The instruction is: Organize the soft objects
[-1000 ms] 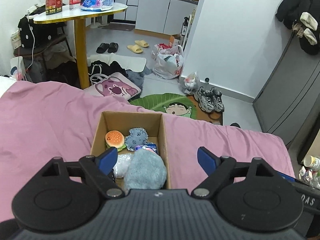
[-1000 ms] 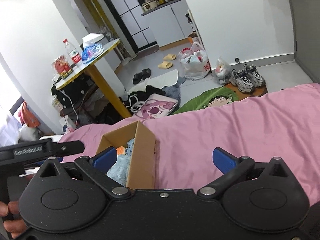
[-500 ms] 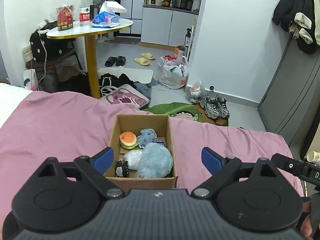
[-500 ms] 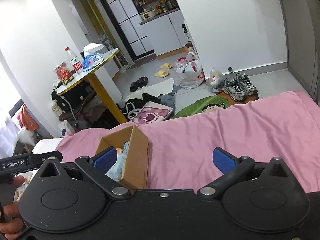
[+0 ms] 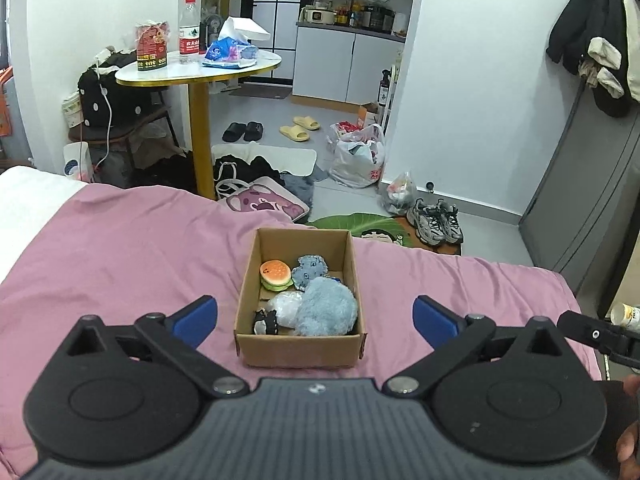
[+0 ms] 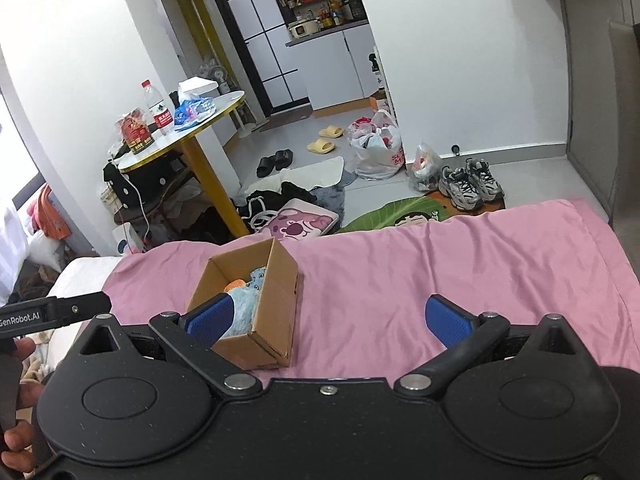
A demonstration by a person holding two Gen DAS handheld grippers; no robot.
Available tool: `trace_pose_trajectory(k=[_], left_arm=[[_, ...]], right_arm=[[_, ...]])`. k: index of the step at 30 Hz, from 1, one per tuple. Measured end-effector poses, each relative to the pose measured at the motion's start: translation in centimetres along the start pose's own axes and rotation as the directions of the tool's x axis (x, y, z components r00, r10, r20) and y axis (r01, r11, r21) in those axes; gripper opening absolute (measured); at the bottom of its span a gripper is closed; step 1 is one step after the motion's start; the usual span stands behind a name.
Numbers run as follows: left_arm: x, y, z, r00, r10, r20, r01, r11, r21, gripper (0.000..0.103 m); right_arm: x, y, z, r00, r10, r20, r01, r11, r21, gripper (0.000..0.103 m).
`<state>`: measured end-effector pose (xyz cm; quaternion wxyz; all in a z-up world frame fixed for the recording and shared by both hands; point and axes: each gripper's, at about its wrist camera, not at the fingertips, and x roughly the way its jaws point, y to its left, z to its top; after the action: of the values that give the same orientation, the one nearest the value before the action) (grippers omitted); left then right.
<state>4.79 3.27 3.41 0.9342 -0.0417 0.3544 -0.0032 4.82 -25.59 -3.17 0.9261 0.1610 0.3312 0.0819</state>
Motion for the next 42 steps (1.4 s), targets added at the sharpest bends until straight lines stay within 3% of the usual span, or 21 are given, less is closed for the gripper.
trace_pose_trajectory(k=[7, 19, 42], left_arm=[[-1.8, 1.0, -1.1, 0.999, 0.015, 0.049, -0.014, 1.000, -0.011, 0.103], [-2.8, 1.7, -1.8, 1.000, 0.007, 0.027, -0.007, 1.000, 0.029, 0.103], [-3.9, 1.9, -2.5, 0.999, 0.025, 0.037, -0.026, 0.999, 0.025, 0.103]], right_arm=[[-1.2, 1.1, -1.0, 1.000, -0.029, -0.007, 0.029, 0.999, -0.031, 0.103], [-2.8, 2.2, -1.1, 0.999, -0.040, 0.007, 0.040, 0.997, -0.072, 0.103], [-2.8, 2.8, -2.2, 0.998, -0.023, -0.055, 0.018, 0.995, -0.097, 0.103]])
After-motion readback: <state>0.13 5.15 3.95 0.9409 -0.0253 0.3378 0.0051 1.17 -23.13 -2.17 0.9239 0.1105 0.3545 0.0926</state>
